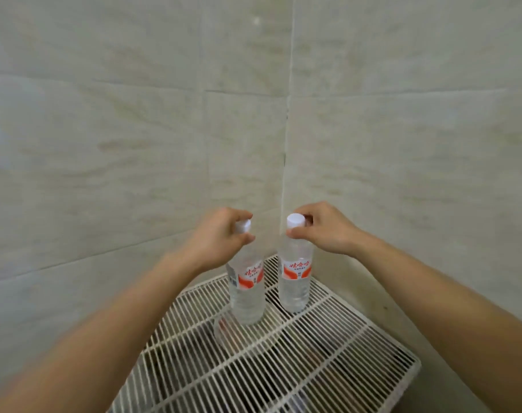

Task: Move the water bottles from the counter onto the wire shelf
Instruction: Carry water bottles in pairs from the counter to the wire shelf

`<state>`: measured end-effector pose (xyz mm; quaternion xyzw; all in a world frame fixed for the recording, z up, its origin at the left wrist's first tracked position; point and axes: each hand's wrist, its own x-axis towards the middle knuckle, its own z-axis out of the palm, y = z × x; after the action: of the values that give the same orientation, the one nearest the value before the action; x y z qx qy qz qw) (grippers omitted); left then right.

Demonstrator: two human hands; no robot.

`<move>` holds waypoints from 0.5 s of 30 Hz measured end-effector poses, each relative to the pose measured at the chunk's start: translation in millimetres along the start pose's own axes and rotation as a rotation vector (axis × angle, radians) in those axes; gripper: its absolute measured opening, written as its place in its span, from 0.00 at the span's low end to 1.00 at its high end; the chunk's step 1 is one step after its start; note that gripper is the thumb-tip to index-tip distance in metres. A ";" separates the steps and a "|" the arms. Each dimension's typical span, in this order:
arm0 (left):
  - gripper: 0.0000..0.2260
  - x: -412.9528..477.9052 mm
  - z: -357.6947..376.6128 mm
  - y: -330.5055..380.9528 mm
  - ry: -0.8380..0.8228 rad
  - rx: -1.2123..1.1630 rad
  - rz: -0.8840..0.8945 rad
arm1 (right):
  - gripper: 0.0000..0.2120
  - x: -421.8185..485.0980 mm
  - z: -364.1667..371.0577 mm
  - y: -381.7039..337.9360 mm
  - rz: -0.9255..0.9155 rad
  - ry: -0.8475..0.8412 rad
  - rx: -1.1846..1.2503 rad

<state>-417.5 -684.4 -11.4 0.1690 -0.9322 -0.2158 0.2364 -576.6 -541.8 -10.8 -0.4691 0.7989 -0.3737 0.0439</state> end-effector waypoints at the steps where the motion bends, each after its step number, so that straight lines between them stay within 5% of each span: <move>1: 0.23 14.2 6.4 -2.1 0.009 -0.004 -0.009 | 0.14 12.2 -1.1 6.3 0.004 0.002 -0.013; 15: 0.21 114.5 61.2 -31.6 0.054 0.046 -0.057 | 0.05 123.7 4.6 69.7 0.014 -0.043 -0.004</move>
<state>-537.4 -739.3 -33.2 0.2069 -0.9250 -0.1962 0.2514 -693.4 -621.5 -24.0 -0.4714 0.8018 -0.3618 0.0629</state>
